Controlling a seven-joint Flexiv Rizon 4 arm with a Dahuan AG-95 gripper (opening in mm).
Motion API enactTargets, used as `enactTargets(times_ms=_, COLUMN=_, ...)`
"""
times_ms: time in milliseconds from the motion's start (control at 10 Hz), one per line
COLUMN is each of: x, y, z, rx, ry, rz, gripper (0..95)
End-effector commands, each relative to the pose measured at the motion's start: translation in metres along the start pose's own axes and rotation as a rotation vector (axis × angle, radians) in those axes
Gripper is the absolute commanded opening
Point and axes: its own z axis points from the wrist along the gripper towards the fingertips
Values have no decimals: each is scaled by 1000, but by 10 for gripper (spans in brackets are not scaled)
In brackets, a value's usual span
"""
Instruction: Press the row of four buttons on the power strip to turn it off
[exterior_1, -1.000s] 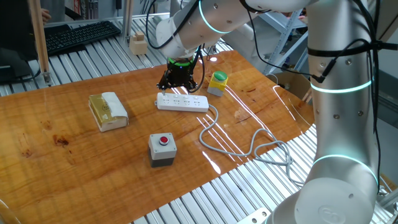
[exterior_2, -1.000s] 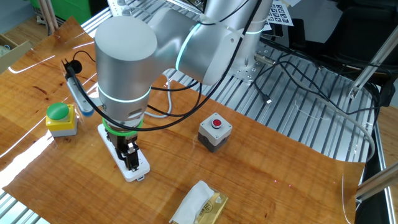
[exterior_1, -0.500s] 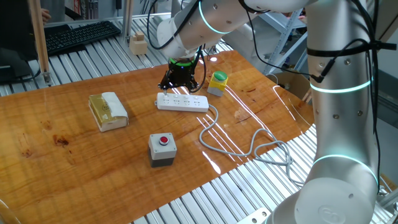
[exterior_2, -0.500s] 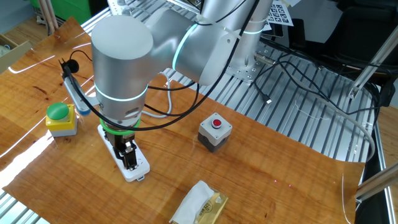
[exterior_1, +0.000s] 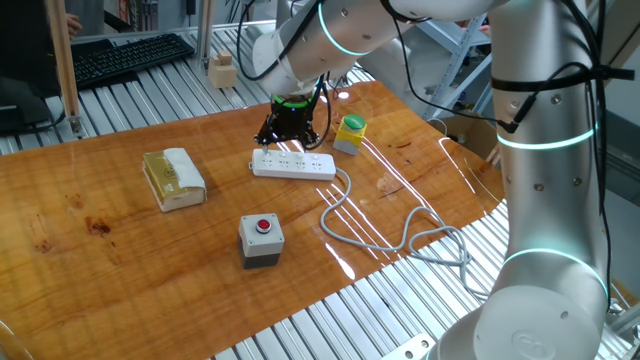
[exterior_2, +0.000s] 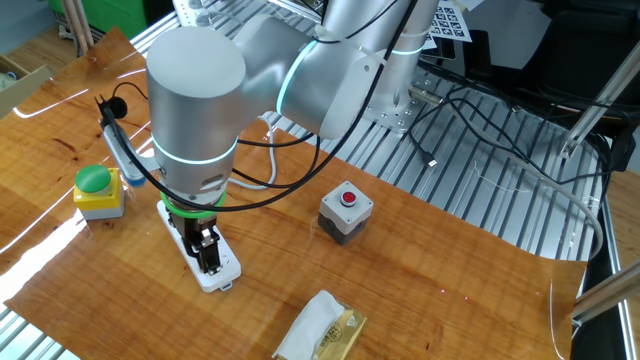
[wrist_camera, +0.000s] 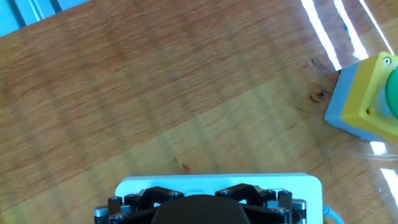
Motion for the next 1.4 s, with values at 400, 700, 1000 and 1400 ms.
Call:
enactTargets(times_ms=400, x=1, y=2, z=5, rx=-3, ry=-10, rz=4, gripper=950)
enactTargets(times_ms=700, x=1, y=2, z=4, rx=0, ry=-11, rz=3, gripper=950)
enactTargets(times_ms=1000, x=0, y=1, z=1, rx=4, ry=1, rz=-4, gripper=950)
enactTargets(times_ms=1400, x=0, y=0, z=2, rx=4, ry=2, rz=-2, gripper=950)
